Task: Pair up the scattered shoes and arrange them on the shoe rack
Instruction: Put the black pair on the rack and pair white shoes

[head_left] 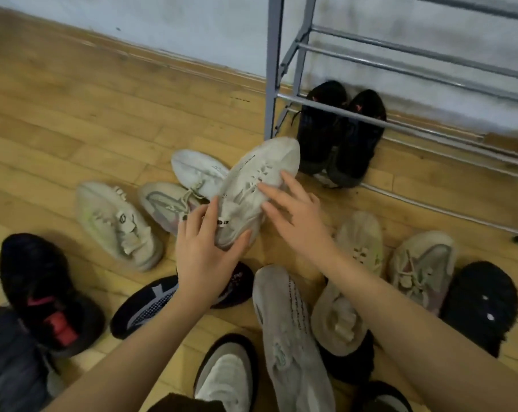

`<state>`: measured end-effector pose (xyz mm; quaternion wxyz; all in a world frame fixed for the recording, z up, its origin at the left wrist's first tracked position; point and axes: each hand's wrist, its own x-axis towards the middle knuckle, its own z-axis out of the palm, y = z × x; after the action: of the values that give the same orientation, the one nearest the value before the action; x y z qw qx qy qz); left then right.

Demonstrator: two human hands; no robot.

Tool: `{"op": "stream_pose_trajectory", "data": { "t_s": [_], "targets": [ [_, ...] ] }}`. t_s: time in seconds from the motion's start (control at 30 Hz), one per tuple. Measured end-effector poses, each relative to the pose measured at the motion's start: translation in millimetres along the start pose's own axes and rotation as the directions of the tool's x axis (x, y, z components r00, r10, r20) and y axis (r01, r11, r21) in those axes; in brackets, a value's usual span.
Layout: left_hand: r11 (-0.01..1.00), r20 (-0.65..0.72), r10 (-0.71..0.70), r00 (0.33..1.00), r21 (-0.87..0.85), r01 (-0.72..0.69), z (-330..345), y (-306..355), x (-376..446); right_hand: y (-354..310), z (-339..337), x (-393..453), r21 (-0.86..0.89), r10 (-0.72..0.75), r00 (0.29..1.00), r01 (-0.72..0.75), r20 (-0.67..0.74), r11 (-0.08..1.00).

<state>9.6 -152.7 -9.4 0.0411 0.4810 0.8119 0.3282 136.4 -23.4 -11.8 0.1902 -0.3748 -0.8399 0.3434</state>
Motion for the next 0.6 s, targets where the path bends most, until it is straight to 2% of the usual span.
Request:
{"op": "stream_pose_trajectory", "data": {
  "t_s": [0.17,0.27,0.4,0.53,0.6],
  "targets": [
    [0.994,-0.112,-0.092,0.989,0.044,0.097,-20,-36,14,-28,39,44,0.036,-0.097,0.994,0.096,0.050,0.995],
    [0.971,-0.147,-0.206,0.967,0.094,0.221,-28,-57,20,-32,61,67,0.087,-0.164,0.980,0.154,0.117,0.984],
    [0.884,-0.017,-0.423,0.906,0.211,0.417,-26,-73,27,-7,75,72,0.092,-0.053,0.984,0.038,0.168,0.995],
    [0.884,0.065,-0.397,0.915,0.297,0.362,-21,-81,28,21,82,54,-0.177,0.057,0.950,-0.002,0.306,0.984],
    [0.902,0.108,-0.381,0.918,0.262,0.344,-19,-83,30,30,86,50,-0.171,0.055,0.938,0.004,0.342,0.985]
  ]
}}
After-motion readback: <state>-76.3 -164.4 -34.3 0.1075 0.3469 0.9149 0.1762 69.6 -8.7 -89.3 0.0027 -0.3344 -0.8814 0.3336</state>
